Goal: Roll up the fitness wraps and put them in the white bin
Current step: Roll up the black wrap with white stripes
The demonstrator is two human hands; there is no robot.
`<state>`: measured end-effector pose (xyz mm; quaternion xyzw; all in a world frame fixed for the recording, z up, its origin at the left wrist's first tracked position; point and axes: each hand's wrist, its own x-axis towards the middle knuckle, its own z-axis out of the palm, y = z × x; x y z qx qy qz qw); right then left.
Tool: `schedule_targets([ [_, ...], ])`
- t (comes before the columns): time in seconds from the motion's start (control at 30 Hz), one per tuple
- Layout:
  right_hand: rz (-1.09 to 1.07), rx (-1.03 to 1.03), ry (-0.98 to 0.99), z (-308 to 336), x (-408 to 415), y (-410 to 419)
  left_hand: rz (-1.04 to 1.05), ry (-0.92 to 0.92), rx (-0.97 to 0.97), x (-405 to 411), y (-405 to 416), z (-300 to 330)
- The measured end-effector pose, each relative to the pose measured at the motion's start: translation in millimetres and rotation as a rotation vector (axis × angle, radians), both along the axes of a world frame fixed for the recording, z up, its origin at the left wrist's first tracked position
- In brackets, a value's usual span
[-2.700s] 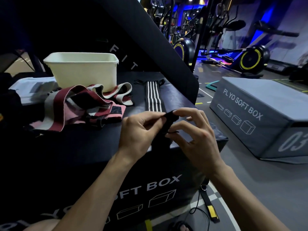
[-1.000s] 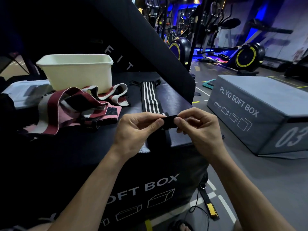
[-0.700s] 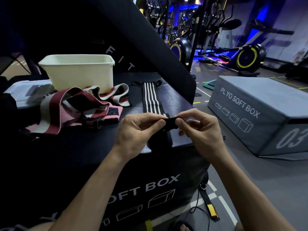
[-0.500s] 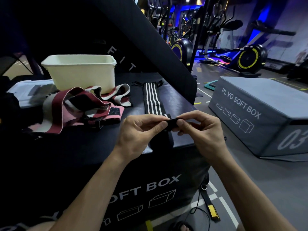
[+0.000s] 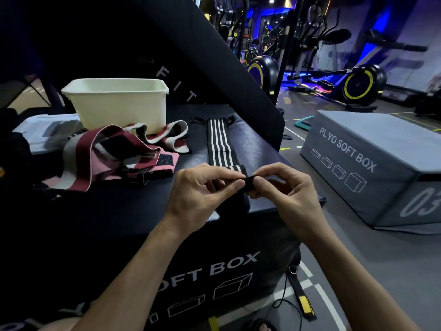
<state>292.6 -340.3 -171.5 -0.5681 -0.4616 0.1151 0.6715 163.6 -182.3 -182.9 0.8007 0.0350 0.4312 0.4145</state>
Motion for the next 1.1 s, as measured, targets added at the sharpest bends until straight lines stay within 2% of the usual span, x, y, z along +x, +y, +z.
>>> schedule_targets([
  [0.17, -0.010, -0.079, -0.131, -2.5, 7.1, -5.3, -0.112, 0.097, 0.024, -1.5, -1.8, 3.0],
  [0.27, -0.009, -0.094, -0.123, -5.8, 9.6, -7.9, -0.217, 0.188, -0.065, 9.5, 20.6, 16.4],
  [0.37, 0.014, -0.124, -0.099, -8.0, 12.5, -8.8, -0.092, 0.283, 0.019, 39.8, 59.5, 30.5],
  [0.43, 0.021, -0.142, -0.092, -9.5, 15.1, -9.6, 0.026, 0.450, 0.185, 66.4, 82.5, 33.9],
  [0.5, 0.035, -0.146, -0.092, -10.9, 16.9, -11.2, 0.199, 0.650, 0.273, 93.3, 103.0, 31.7],
  [0.6, 0.056, -0.149, -0.096, -13.0, 18.5, -14.1, 0.386, 0.817, 0.167, 123.6, 123.2, 19.1],
  [0.7, 0.070, -0.175, -0.099, -14.9, 22.1, -17.1, 0.399, 0.776, 0.014, 137.8, 128.0, 1.2],
  [0.83, 0.121, -0.217, -0.116, -18.2, 27.2, -19.6, 0.372, 0.611, -0.155, 145.2, 129.0, -12.5],
  [0.93, 0.172, -0.264, -0.138, -20.3, 24.9, -18.1, 0.359, 0.509, -0.137, 151.1, 127.8, -16.3],
  [1.03, 0.199, -0.322, -0.146, -23.5, 21.3, -14.2, 0.450, 0.426, -0.114, 158.7, 120.1, -16.9],
  [1.1, 0.211, -0.362, -0.153, -24.7, 20.6, -11.8, 0.518, 0.433, -0.098, 163.1, 116.1, -18.0],
])
